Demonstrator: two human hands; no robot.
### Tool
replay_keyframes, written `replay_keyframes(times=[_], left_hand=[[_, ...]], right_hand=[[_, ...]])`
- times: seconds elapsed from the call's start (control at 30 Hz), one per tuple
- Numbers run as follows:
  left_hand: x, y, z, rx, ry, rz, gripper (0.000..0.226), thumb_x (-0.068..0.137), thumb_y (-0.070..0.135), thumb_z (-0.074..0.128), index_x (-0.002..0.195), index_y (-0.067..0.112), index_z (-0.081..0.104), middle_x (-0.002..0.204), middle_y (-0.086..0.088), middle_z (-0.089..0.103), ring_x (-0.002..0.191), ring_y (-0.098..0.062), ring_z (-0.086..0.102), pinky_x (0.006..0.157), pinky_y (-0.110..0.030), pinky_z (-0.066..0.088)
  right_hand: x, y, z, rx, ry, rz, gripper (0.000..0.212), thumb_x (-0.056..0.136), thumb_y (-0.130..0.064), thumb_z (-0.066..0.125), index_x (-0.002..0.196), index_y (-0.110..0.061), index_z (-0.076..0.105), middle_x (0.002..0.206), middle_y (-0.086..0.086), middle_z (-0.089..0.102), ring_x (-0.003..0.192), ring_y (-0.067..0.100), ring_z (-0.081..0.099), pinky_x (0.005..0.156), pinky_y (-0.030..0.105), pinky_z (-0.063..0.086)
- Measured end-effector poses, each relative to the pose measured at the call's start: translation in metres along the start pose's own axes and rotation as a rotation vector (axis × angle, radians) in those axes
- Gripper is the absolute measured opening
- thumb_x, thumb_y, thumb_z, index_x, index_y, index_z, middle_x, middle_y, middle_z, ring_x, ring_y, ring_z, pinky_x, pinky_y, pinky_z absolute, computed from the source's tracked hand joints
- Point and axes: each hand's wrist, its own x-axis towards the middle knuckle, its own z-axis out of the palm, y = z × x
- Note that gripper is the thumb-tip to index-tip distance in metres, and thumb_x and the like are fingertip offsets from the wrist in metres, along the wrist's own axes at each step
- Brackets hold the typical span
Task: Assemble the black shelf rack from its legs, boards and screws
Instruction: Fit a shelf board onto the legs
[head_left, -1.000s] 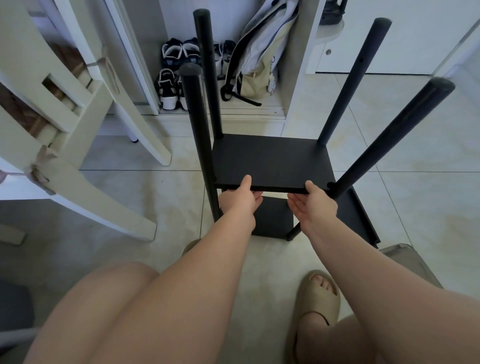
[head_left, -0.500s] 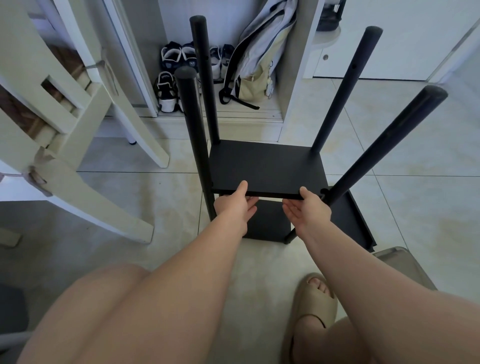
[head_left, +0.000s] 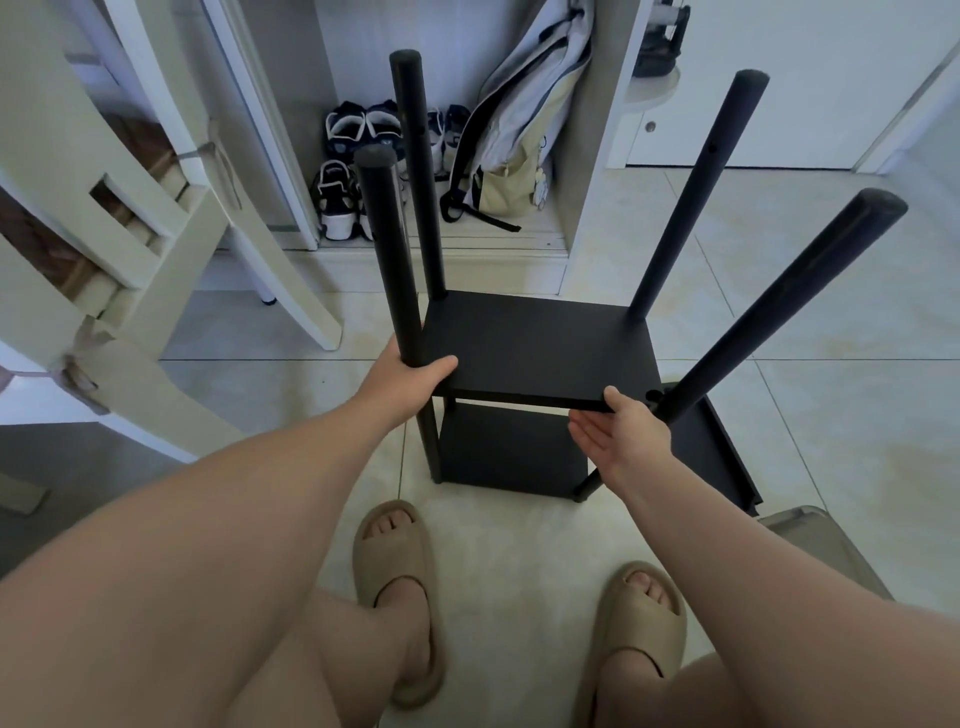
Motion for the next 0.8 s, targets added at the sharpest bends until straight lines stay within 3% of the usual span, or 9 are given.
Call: replay_keyframes(times=[0.17, 0.37, 0.5, 0.6, 0.67, 0.73, 0.8], left_hand=[[0.013, 0.007, 0.007, -0.087, 0.036, -0.014, 0.058, 0.094, 0.018, 0.065, 0.146, 0.027, 0.042, 0.131, 0.002, 0.057, 0.121, -0.021, 0.055, 0.101, -0.034, 0.047], [0.018, 0.013, 0.011, -0.17, 0.068, -0.015, 0.056, 0.094, 0.014, 0.064, 0.145, 0.026, 0.045, 0.115, 0.011, 0.053, 0.106, -0.012, 0.05, 0.087, -0.025, 0.04], [0.019, 0.029, 0.006, -0.169, 0.115, 0.009, 0.038, 0.092, 0.014, 0.064, 0.125, 0.029, 0.052, 0.097, 0.014, 0.057, 0.089, -0.006, 0.055, 0.066, -0.018, 0.038], [0.019, 0.045, 0.003, -0.133, 0.136, 0.045, 0.032, 0.09, 0.012, 0.061, 0.116, 0.027, 0.051, 0.104, 0.002, 0.061, 0.09, -0.012, 0.057, 0.063, -0.023, 0.039], [0.017, 0.056, 0.003, -0.093, 0.149, 0.08, 0.037, 0.089, 0.01, 0.057, 0.122, 0.026, 0.051, 0.109, -0.001, 0.061, 0.085, -0.012, 0.056, 0.061, -0.024, 0.039], [0.013, 0.066, 0.008, -0.039, 0.17, 0.115, 0.048, 0.089, 0.008, 0.054, 0.135, 0.023, 0.047, 0.11, -0.002, 0.058, 0.079, -0.013, 0.055, 0.056, -0.024, 0.038], [0.01, 0.077, 0.015, 0.015, 0.187, 0.148, 0.058, 0.09, 0.007, 0.052, 0.144, 0.023, 0.041, 0.113, -0.004, 0.056, 0.081, -0.016, 0.056, 0.055, -0.025, 0.039]], right_hand=[[0.003, -0.006, 0.002, 0.004, -0.042, 0.009, 0.03, 0.102, -0.017, 0.061, 0.127, -0.001, 0.057, 0.104, 0.02, 0.072, 0.09, 0.029, 0.073, 0.069, 0.037, 0.06], [0.003, -0.021, 0.005, -0.035, -0.067, 0.028, 0.031, 0.101, -0.02, 0.063, 0.127, -0.003, 0.058, 0.105, 0.018, 0.072, 0.089, 0.027, 0.074, 0.061, 0.034, 0.059], [-0.001, -0.033, 0.004, -0.218, -0.128, 0.054, 0.034, 0.103, -0.031, 0.06, 0.117, -0.001, 0.058, 0.105, 0.017, 0.072, 0.088, 0.026, 0.074, 0.063, 0.036, 0.058], [-0.01, -0.042, 0.0, -0.43, -0.154, 0.037, 0.035, 0.102, -0.038, 0.059, 0.107, -0.003, 0.056, 0.105, 0.015, 0.072, 0.088, 0.027, 0.074, 0.067, 0.038, 0.061], [-0.02, -0.048, -0.003, -0.664, -0.17, -0.09, 0.034, 0.102, -0.038, 0.057, 0.113, -0.006, 0.057, 0.107, 0.01, 0.071, 0.09, 0.025, 0.074, 0.074, 0.038, 0.062], [-0.032, -0.058, -0.007, -0.907, -0.188, -0.371, 0.034, 0.101, -0.037, 0.055, 0.122, -0.011, 0.06, 0.108, 0.002, 0.07, 0.095, 0.019, 0.07, 0.085, 0.039, 0.06], [-0.048, -0.071, -0.012, -1.063, -0.212, -0.688, 0.032, 0.101, -0.036, 0.056, 0.127, -0.019, 0.063, 0.108, -0.007, 0.069, 0.1, 0.008, 0.065, 0.086, 0.026, 0.053]])
